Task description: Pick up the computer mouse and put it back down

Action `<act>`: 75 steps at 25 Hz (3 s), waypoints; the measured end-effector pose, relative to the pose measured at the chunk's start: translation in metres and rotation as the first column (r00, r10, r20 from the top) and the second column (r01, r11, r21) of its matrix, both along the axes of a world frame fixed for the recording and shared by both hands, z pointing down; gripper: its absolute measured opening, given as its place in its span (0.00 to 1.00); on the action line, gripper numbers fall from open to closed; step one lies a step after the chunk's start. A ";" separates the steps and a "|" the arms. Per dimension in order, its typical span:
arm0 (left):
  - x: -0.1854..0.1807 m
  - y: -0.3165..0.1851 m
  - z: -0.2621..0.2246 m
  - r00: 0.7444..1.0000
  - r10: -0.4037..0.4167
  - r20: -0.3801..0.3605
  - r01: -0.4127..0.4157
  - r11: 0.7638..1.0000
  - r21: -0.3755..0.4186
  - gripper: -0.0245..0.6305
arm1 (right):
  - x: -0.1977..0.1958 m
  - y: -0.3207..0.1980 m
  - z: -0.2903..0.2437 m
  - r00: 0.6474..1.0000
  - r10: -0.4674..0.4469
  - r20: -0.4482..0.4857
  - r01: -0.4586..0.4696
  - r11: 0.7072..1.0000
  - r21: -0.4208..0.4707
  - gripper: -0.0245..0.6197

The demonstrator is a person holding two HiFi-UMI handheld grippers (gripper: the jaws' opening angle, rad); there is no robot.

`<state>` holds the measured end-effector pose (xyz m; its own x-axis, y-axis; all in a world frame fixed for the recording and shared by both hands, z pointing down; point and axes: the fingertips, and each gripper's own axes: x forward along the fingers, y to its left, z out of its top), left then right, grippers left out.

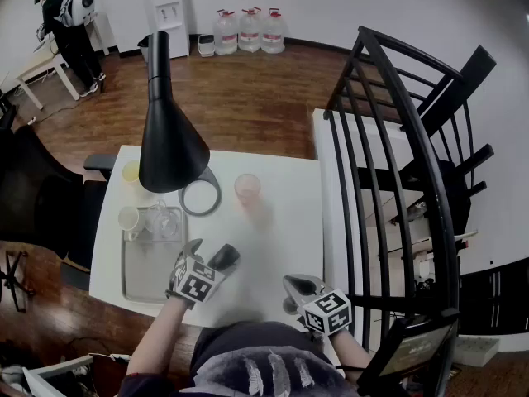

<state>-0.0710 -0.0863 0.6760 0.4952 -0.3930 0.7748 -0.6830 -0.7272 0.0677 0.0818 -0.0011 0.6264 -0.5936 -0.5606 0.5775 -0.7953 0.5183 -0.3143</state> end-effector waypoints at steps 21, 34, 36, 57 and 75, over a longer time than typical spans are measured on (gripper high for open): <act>0.018 0.005 0.075 0.966 0.188 0.176 -0.148 0.965 -0.218 0.74 | 0.003 -0.004 0.008 1.000 -0.002 -0.003 0.001 1.000 -0.026 0.04; 0.017 0.004 0.071 0.963 0.212 0.168 -0.174 0.961 -0.213 0.67 | 0.000 -0.003 0.008 1.000 -0.009 0.003 0.009 0.999 -0.030 0.04; 0.017 0.004 0.070 0.962 0.215 0.168 -0.180 0.963 -0.202 0.64 | 0.001 -0.002 0.007 1.000 -0.009 0.002 0.009 1.000 -0.029 0.04; 0.014 -0.008 0.004 0.989 0.135 0.063 -0.124 0.982 -0.143 0.49 | 0.007 0.002 0.003 1.000 0.003 -0.005 -0.003 1.000 -0.020 0.04; 0.031 0.013 -0.120 0.948 0.319 -0.021 -0.319 0.948 0.001 0.49 | 0.007 -0.001 0.003 1.000 -0.002 -0.005 0.002 1.000 -0.022 0.04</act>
